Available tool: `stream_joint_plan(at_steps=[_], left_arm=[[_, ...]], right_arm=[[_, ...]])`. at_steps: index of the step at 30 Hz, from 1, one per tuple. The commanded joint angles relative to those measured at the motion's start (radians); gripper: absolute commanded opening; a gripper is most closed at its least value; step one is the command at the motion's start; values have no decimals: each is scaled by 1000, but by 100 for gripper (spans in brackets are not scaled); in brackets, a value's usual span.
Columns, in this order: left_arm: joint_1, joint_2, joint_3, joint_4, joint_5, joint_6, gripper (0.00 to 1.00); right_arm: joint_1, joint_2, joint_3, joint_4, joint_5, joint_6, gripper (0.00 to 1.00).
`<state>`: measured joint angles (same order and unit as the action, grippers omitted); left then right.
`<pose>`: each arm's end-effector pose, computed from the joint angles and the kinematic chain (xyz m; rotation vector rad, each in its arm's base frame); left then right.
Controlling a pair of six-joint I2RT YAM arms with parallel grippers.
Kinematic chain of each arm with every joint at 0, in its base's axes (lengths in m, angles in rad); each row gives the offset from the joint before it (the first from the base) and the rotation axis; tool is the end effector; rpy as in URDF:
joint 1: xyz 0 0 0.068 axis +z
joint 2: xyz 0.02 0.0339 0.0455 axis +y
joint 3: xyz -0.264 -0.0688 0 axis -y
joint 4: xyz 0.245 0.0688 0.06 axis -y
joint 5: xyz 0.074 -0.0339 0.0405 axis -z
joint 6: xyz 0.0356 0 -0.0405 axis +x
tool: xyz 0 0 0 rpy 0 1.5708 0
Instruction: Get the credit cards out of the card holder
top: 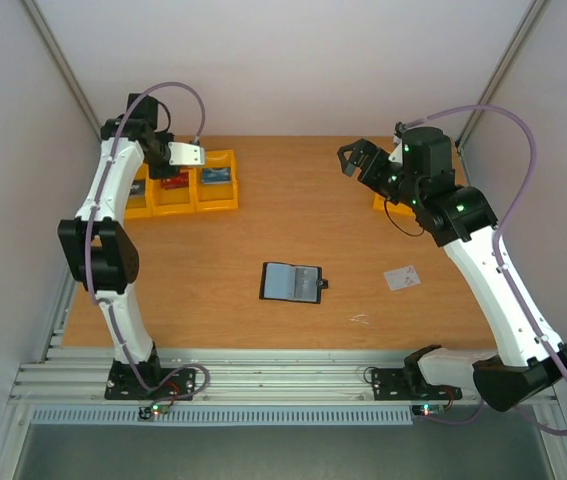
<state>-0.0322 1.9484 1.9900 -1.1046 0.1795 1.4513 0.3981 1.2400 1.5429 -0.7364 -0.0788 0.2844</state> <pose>0.4122 -0.0196 0.3338 1.8219 1.8974 0.2651 0.2290 0.0993 0.4475 -0.1672 2.0336 0.5120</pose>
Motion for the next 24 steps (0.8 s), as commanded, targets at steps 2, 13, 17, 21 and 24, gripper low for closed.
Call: stream_joint_plan(at_steps=[2,13,17,21,24], left_arm=[[70,152,91,201,20,127,0],[95,393,235,247,-16,231,0],[95,419,228,262,-1,248,0],[95,443,199,345,5,249,0],[95,450,163,412,-5,255,0]], right_arm=[[-13,33,42,-9,43,-85,99],[-48,106,78,-11,47,-106,99],[-56,137,98,-13,38,-107,99],[-65,160,114,-13,14,-99,99],[-68,174,129,-24,9,-101,99]])
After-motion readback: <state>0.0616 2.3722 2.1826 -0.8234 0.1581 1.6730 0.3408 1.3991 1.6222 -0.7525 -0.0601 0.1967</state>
